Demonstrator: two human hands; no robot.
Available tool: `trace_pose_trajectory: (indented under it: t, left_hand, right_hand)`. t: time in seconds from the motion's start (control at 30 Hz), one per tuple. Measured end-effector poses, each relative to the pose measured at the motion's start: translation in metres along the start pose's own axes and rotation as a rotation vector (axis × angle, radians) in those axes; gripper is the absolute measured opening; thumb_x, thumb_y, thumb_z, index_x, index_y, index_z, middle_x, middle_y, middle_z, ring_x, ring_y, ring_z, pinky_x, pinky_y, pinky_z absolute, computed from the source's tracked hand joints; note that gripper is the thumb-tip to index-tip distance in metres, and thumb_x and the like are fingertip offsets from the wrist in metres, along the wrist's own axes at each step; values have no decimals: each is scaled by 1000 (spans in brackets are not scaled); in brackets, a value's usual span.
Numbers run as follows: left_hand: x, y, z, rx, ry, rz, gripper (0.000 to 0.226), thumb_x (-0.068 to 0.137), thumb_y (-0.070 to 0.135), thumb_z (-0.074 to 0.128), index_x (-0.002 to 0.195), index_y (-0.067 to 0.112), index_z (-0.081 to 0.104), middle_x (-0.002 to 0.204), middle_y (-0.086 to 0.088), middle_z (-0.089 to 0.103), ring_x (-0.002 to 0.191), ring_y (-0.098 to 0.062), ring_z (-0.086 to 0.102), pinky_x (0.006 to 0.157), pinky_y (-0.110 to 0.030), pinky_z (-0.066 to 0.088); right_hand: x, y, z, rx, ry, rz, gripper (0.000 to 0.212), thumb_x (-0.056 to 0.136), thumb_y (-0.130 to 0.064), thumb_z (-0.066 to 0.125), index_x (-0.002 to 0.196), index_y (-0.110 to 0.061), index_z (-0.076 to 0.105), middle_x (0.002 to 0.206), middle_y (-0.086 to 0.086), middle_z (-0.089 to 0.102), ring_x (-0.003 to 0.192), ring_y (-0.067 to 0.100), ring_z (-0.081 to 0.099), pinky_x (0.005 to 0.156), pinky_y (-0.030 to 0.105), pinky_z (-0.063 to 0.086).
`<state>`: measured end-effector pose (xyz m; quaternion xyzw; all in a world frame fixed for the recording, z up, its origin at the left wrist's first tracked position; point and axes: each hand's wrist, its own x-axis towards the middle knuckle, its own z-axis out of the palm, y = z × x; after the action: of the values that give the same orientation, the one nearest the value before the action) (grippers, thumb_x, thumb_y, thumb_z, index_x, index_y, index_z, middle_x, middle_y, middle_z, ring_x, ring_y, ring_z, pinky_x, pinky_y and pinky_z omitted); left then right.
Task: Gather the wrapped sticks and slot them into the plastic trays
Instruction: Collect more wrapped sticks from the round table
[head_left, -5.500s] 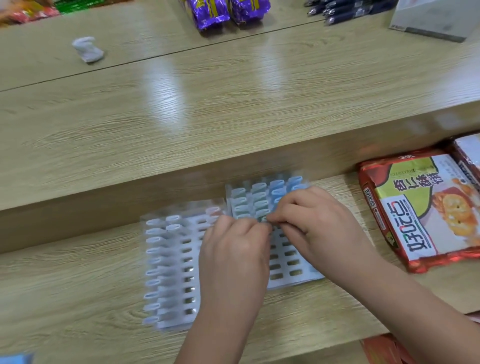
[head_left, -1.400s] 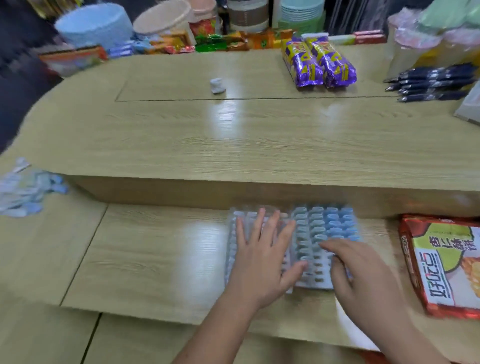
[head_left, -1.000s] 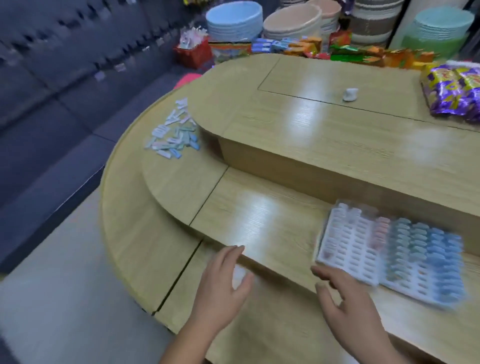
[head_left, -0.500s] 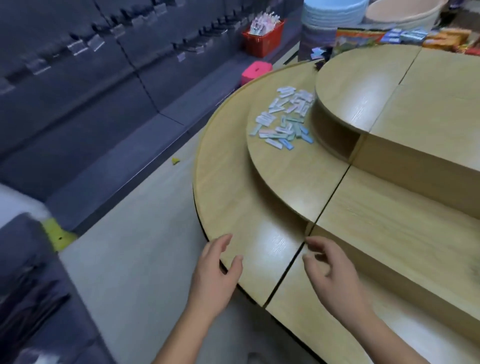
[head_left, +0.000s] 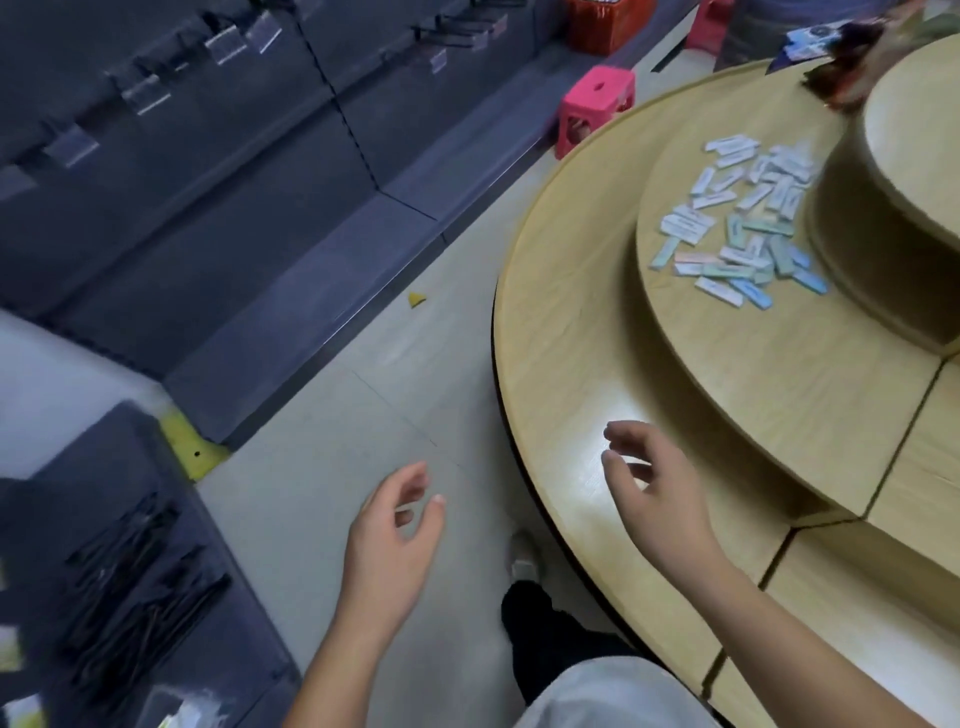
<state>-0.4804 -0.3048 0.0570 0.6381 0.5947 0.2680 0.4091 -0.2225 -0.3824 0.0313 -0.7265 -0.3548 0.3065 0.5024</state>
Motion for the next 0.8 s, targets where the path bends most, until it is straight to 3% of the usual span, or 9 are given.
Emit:
trace_pose_trajectory:
  t: [0.1,0.23,0.43,0.63,0.8]
  left_hand:
    - [67,3,-22,25,-1,23,44,91,15,71,107,54,61,109,21,68,103,-2,65,91,-31,53]
    - [148,14,-45,47,-81,35,41,91,15,71,109,50,60,113,14,68,104,-7,65,93,-38,54]
    - [262,36,-44,49,-202,65,37,92,16,69,112,47,60,115,15,66,108,-3,62,95,-33,52]
    - [399,66,-4,69,-411,180,37,93,17,68,126,31,61,120,14,62,112,-1,59,98,-32,51]
    - [510,105,34,121,-676,375,43,92,27,67,123,51,52,124,25,56,115,7,53,97,-25,46]
  right_hand:
    - [51,-15,44,25,5,0,21,94,-20,60,112,-31,63,112,-19,65,107,2,62,83,21,50]
    - [108,-40,81,27,41,37,21,94,-20,59,112,-32,63,111,-20,65,105,-1,62,80,9,47]
    - [170,-59,107,23,167,115,27,94,-18,60,107,-42,61,109,-21,66,101,-4,62,75,3,43]
    - [233,-57,135,5,391,211,29,94,-18,60,105,-44,60,109,-26,65,102,-5,62,75,2,43]
    - [274,-66,160,27,690,301,26,93,-18,61,110,-37,63,110,-22,66,106,-4,61,78,4,44]
